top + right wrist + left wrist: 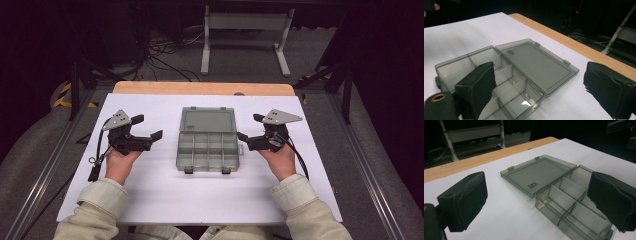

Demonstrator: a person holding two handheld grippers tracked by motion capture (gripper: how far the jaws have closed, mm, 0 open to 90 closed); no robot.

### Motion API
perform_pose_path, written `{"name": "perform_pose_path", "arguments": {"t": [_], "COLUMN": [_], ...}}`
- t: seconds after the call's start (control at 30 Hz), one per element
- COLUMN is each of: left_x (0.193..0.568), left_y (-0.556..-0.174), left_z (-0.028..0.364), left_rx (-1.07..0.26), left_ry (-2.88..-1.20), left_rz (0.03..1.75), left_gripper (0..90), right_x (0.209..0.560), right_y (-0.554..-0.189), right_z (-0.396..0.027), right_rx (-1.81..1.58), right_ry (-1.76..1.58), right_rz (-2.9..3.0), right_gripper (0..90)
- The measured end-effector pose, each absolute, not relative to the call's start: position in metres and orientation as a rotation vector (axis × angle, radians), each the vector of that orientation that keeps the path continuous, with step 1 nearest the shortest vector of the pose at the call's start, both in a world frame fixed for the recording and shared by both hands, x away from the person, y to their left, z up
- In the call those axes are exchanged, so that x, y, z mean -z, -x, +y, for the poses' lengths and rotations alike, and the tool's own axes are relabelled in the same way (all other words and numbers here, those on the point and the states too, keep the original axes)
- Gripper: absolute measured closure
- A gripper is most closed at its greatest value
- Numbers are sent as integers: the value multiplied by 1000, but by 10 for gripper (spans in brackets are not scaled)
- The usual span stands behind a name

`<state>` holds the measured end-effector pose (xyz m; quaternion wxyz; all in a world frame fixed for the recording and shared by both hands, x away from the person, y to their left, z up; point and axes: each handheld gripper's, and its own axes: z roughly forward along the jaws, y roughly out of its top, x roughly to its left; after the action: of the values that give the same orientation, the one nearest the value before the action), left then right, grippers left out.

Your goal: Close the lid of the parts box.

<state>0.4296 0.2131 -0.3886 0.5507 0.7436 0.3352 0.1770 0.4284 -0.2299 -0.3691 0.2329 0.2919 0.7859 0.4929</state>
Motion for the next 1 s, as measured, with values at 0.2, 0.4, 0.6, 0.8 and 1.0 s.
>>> {"name": "perform_pose_path", "arguments": {"t": [0.2,0.4,0.6,0.8,1.0], "left_x": [388,389,386,388,394], "left_y": [-446,-463,-475,-482,-494], "left_z": [213,209,205,198,195], "left_rx": [-419,-424,-421,-423,-380], "left_ry": [-1766,-1791,-1809,-1828,-1805], "left_rz": [811,824,838,830,877], "left_gripper": [38,44,47,47,51], "right_x": [372,372,373,376,381], "right_y": [-443,-458,-474,-481,-489], "right_z": [-227,-229,-228,-228,-224], "right_rx": [-1327,-1312,-1285,-1276,-1262], "right_ry": [-851,-901,-926,-930,-935], "right_rz": [2147,2142,2150,2156,2168], "right_gripper": [77,77,79,92,92]}}
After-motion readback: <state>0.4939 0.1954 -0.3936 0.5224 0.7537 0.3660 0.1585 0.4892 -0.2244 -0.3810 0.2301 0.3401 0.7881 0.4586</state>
